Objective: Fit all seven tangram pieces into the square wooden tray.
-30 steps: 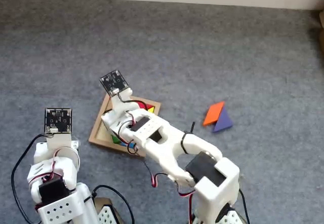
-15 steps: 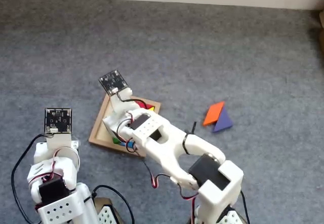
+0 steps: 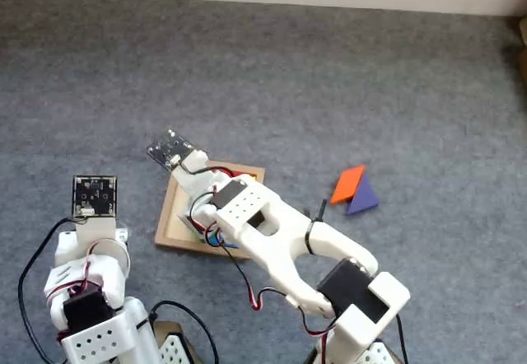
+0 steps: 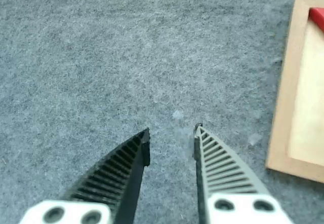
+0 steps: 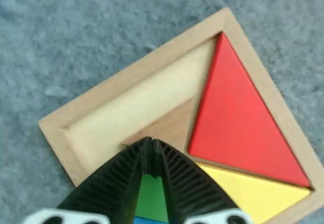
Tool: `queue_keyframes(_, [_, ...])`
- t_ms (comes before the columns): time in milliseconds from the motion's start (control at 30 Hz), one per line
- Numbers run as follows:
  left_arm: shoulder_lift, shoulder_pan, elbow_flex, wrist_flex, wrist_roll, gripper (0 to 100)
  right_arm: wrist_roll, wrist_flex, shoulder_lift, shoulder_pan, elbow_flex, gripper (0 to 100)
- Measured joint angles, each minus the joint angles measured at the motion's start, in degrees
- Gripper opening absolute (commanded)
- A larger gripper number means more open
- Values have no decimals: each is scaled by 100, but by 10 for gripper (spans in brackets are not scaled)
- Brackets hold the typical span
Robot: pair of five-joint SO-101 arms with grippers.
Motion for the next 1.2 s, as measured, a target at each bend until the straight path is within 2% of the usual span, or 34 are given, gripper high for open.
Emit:
queue_keyframes(200, [0,0,0,0,0,159,70,167,-905,62,607,5])
queue_keyframes(400, [0,0,0,0,0,159,26,176,-2391,536,1240,5])
queue_keyframes(600, [0,0,0,0,0,159,-1248,176,-3226,1459,1336,7])
queue_keyframes(833, [0,0,0,0,0,159,-2189,299,-2963,2708,1002,11])
queue_keyframes(900, [0,0,0,0,0,159,-2374,580,-2637,3095,659,27])
queue_keyframes(1067, [0,0,0,0,0,159,-2927,1486,-1486,3780,-545,146])
queue_keyframes(1200, [0,0,0,0,0,159,-3121,2330,-299,3965,-1670,149])
